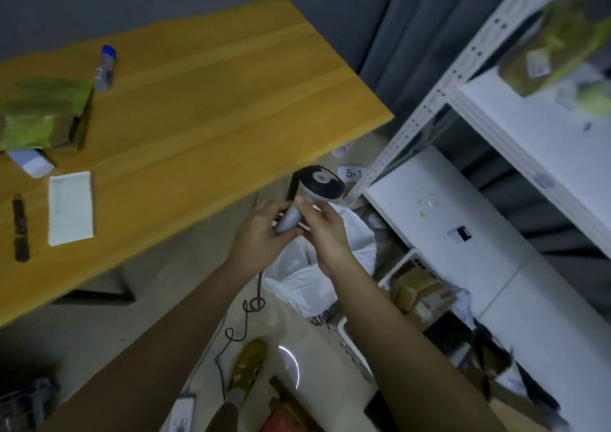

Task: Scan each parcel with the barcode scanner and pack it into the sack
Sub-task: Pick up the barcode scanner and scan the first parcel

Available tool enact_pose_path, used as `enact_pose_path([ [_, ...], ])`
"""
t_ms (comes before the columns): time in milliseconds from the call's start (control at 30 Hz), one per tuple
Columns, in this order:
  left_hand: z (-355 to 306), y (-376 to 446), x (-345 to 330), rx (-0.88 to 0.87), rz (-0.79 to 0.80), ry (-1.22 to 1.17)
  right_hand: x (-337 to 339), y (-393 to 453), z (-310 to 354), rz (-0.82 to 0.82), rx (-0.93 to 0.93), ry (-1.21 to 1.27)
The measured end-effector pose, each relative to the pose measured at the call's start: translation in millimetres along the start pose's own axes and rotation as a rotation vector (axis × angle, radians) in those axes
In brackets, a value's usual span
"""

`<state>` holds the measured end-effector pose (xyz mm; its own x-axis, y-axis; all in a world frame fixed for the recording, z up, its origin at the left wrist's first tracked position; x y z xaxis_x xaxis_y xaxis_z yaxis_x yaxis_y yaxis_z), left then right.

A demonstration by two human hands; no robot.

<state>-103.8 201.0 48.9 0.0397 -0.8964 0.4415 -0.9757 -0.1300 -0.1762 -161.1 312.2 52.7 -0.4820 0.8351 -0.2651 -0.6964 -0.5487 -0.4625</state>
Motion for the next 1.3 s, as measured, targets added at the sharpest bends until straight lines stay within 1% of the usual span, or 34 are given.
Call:
enact_pose_path([
  [100,-31,-13,-53,-0.042,0.202,-0.094,53,-44,-11,-0.056,0.012,0.051],
  [167,-44,-22,-89,-0.019,0.318,-0.139,88,-78,-25,-0.089,-0.007,0.068],
  [267,-42,-28,-141,0.092,0.36,-0.11,143,-126,-60,-0.209,-0.068,0.093],
  [333,-39,-33,-175,0.124,0.374,-0.063,174,-156,-85,-0.276,-0.117,0.113],
  [500,-32,-46,-257,0.138,0.516,0.051,235,-205,-148,-0.394,-0.083,0.331],
  [633,2,-41,-323,0.135,0.6,0.104,283,-214,-217,-0.516,-0.072,0.378],
  [733,43,-29,-371,0.15,0.654,0.135,312,-209,-260,-0.616,-0.079,0.323],
  [900,118,-4,-457,0.154,0.78,0.223,362,-190,-333,-0.761,-0.024,0.192],
  [1000,153,5,-509,0.075,0.81,0.242,392,-178,-382,-0.85,0.021,0.113],
  [1067,173,8,-539,0.013,0.803,0.241,407,-170,-406,-0.881,0.04,0.055],
  [1167,194,7,-574,-0.059,0.816,0.206,425,-166,-428,-0.906,0.106,-0.046],
  [1233,199,0,-591,-0.115,0.843,0.205,437,-171,-437,-0.93,0.111,-0.132],
  [1300,204,-8,-605,-0.148,0.859,0.188,446,-184,-444,-0.958,0.138,-0.146],
])
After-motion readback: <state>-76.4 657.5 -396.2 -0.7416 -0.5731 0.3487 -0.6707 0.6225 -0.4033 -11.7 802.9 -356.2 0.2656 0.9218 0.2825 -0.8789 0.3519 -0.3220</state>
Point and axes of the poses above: each hand's wrist, its own y-axis towards the middle knuckle, its own x-axis out of the back of the hand, z = x × y, the point moved 4 cm from there along y, towards the middle knuckle, and after that the axes turned 13 degrees about z, right-handed, at the moved point
